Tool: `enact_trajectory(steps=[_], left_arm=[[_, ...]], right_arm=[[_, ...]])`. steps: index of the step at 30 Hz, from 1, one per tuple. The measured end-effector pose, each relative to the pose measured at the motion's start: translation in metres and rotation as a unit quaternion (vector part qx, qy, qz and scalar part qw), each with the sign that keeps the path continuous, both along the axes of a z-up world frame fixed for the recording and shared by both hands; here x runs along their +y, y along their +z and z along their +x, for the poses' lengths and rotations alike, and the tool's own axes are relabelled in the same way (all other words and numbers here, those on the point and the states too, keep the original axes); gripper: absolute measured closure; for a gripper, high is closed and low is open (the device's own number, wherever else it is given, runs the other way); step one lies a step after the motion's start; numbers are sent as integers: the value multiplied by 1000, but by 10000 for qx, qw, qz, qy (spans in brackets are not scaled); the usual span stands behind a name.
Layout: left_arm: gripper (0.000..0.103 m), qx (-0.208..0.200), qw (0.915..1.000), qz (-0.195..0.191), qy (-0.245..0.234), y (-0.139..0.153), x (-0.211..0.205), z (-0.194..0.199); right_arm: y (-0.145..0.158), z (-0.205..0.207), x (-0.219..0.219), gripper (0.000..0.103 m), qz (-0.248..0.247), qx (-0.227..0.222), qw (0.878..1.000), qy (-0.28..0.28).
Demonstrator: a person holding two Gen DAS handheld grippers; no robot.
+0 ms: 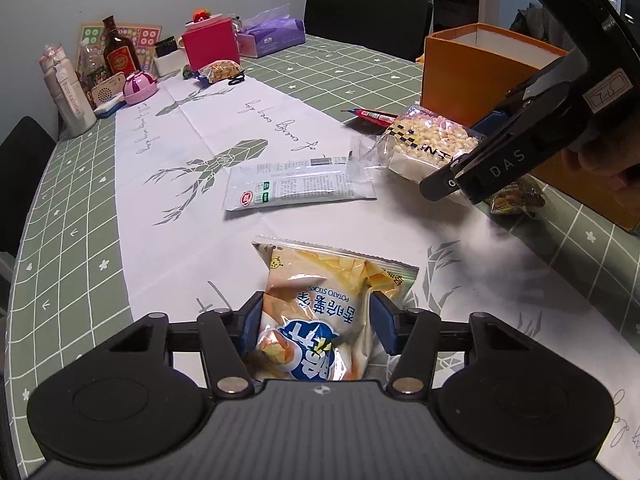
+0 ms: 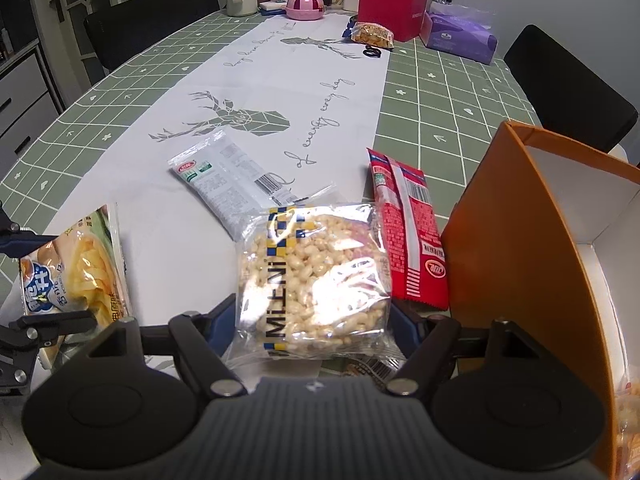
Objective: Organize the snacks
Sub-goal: 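Lift and carry the potato-stick bag and MILENI bag over the orange box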
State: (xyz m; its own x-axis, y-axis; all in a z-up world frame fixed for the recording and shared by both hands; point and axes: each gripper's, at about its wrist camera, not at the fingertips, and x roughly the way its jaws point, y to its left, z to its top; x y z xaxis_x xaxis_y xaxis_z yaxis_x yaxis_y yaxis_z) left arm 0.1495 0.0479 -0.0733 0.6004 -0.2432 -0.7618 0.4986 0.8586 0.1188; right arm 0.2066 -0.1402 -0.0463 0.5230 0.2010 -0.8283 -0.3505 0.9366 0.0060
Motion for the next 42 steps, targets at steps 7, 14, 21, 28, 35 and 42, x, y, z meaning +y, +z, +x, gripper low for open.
enact_trajectory(steps=[7,14,21,28,35,42], left_arm=[[48,34,10000,-55,46,10,-3,-6],[49,-34,9999,-101,124,27,-6,-12],[49,-206,9997,2,129,50,-17,-17],[49,-442,9989,-46,176,80,-33,-18],[49,-596,9979,-233,91,104,-58,-21],[49,-772,9965,-281,-171,123,-94,-24]], right_arm=[[5,-2,-1,29,81,-21,10000,29],[13,-5,-2,29,220,-80,9997,90],[29,-9,-6,29,336,-255,9990,125],[65,-24,-17,29,339,-741,9962,313],[97,-39,-41,29,477,-1104,9921,361],[124,-48,-81,29,789,-1294,9883,161]])
